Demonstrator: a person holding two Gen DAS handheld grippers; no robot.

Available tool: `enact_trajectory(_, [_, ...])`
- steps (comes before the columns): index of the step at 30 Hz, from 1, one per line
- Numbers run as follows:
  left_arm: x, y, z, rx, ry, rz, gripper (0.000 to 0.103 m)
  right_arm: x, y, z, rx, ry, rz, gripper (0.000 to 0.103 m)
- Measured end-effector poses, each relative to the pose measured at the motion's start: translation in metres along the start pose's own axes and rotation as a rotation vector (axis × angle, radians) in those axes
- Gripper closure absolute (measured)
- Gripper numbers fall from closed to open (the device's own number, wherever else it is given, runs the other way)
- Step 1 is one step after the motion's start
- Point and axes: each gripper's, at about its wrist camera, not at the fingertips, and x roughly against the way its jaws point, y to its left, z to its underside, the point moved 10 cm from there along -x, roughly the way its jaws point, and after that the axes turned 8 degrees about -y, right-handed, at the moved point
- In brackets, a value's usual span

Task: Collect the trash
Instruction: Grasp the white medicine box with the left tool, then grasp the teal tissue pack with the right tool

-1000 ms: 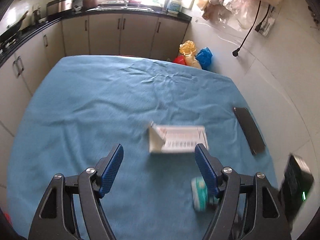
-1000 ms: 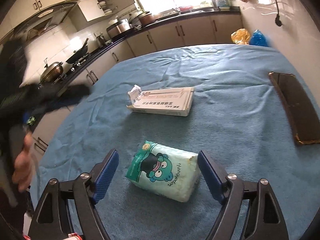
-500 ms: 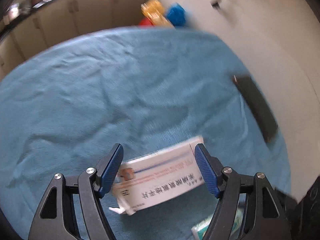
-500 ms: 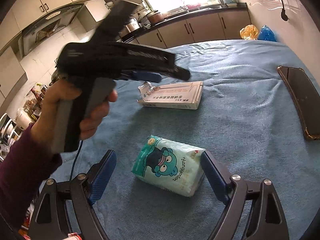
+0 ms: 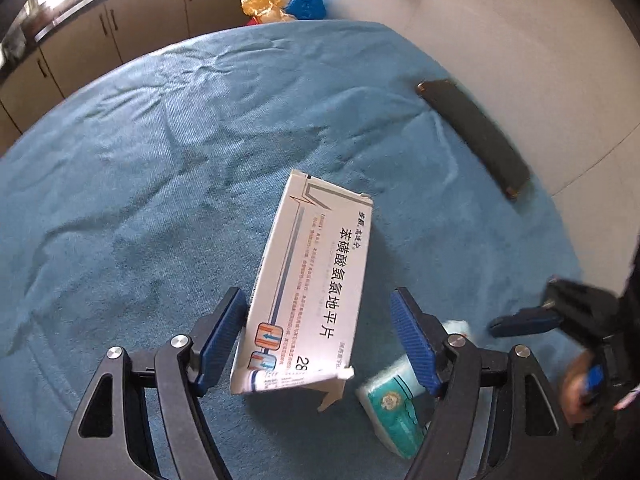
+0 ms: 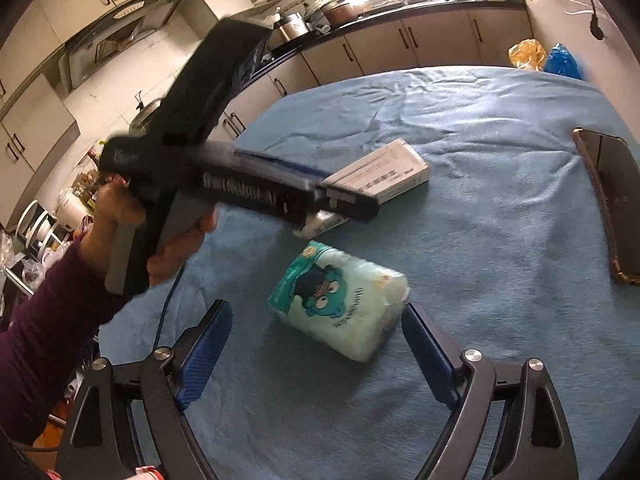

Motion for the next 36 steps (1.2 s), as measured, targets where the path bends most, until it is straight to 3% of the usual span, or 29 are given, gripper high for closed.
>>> enact_trajectory(2, [-0.003, -0.003, 0.000, -0.024, -0.005, -0.066, 0.031, 0.003, -0.005, -0.003, 0.002, -0.016, 0.013, 0.013])
enact_trajectory(4, [0.000, -0.001, 0.001, -0.027, -0.019, -0.139, 0.049, 0.003, -0.006, -0.001, -0.004, -0.022, 0.020, 0.012])
enact_trajectory(8, [0.022, 0.008, 0.012, 0.095, -0.058, -0.083, 0.049, -0.006, -0.011, 0.003, -0.018, -0.009, 0.043, 0.012])
enact_trajectory(12, [0.058, 0.023, 0.037, 0.161, -0.095, -0.104, 0.049, -0.010, -0.012, 0.002, -0.015, -0.020, 0.069, 0.012])
enact_trajectory(18, [0.140, 0.030, 0.099, 0.226, -0.133, -0.179, 0.049, 0.005, -0.002, -0.008, 0.029, -0.123, 0.138, 0.011])
enact_trajectory(20, [0.164, 0.028, 0.121, 0.247, -0.151, -0.191, 0.049, 0.007, 0.006, -0.013, 0.031, -0.144, 0.123, 0.009])
enact_trajectory(22, [0.188, 0.021, 0.141, 0.267, -0.176, -0.197, 0.049, 0.000, 0.008, -0.020, -0.018, -0.126, 0.098, 0.009])
enact_trajectory(26, [0.239, 0.014, 0.187, 0.329, -0.246, -0.190, 0.049, -0.021, 0.004, -0.030, 0.018, -0.073, 0.157, 0.009])
enact_trajectory(31, [0.290, 0.020, 0.242, 0.438, -0.316, -0.238, 0.049, -0.044, 0.001, -0.013, 0.032, 0.079, 0.147, 0.009])
enact_trajectory(36, [0.330, 0.034, 0.292, 0.555, -0.394, -0.281, 0.049, -0.042, 0.016, 0.006, 0.115, 0.113, 0.175, 0.009])
